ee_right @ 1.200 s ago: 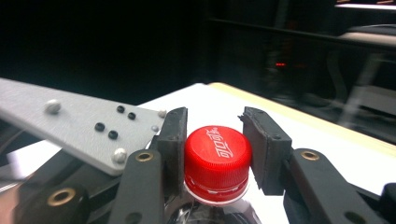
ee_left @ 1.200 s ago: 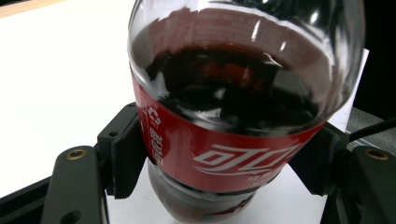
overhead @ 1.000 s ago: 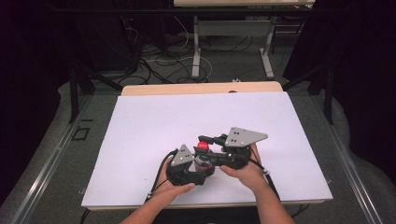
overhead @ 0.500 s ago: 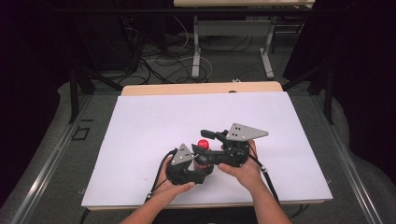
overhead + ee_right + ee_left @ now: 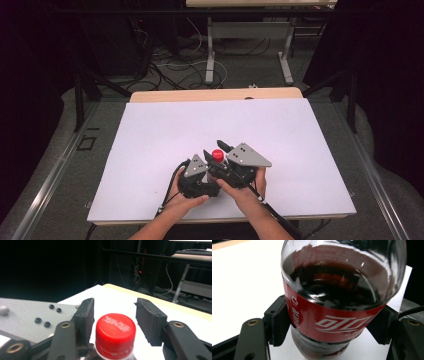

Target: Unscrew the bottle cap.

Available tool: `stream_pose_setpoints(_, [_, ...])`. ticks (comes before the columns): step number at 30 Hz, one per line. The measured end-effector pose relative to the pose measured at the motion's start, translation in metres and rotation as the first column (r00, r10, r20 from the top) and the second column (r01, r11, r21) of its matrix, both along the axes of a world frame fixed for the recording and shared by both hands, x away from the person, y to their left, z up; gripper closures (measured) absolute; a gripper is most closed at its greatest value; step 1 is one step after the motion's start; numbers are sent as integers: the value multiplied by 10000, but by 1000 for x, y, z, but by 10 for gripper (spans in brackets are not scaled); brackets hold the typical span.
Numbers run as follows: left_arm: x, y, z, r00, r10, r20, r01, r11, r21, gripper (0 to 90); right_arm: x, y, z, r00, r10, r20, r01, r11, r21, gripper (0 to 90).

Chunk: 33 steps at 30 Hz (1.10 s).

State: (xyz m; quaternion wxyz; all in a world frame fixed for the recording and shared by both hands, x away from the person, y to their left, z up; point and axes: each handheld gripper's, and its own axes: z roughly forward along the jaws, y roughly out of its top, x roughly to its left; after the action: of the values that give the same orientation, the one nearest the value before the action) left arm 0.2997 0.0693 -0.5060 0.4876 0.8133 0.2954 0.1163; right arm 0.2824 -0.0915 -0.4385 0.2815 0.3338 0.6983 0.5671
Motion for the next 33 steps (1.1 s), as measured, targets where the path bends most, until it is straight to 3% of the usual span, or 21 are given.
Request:
stream_pose_setpoints(5, [0,1,1,10000,-25,9,25,10000,-47,296,-4,-3,0,9999,-127,27,127,9999,-86,579])
stream_pose_setpoints(9, [-1,1,1,9999,-105,42,105,9999,-22,295,-3,-9,1,9993,381,-3,-381,9993,-54,598])
stream_pose_setpoints(12, [-1,2,1,9996,-285,46,285,9996,-16,295,3,-16,2,9871,1599,73,-1597,9868,-280,603])
stream_pose_setpoints(15, [-1,2,2,9994,-333,96,334,9994,-95,295,16,-26,5,9495,3137,-60,-3137,9488,-378,605])
stream_pose_setpoints(17, [-2,1,2,9993,-374,55,375,9992,-167,295,25,-32,7,9131,4071,-239,-4077,9125,-332,606])
stream_pose_setpoints(20, [-1,1,1,9993,-369,10,369,9991,-204,296,35,-38,7,8677,4962,-300,-4969,8674,-256,608])
stream_pose_setpoints(22, [-1,2,1,9994,-357,-47,356,9991,-213,296,41,-39,6,8507,5249,-291,-5255,8505,-213,608])
stream_pose_setpoints(24, [0,2,1,9994,-347,-17,346,9991,-230,296,42,-38,6,8509,5246,-281,-5252,8507,-224,603])
stream_pose_setpoints(28, [0,3,1,9995,-319,-5,319,9991,-282,297,40,-40,7,8732,4864,-305,-4873,8727,-319,579])
stream_pose_setpoints(33, [0,3,1,9995,-313,6,313,9992,-263,297,35,-43,8,8841,4659,-367,-4670,8837,-308,563])
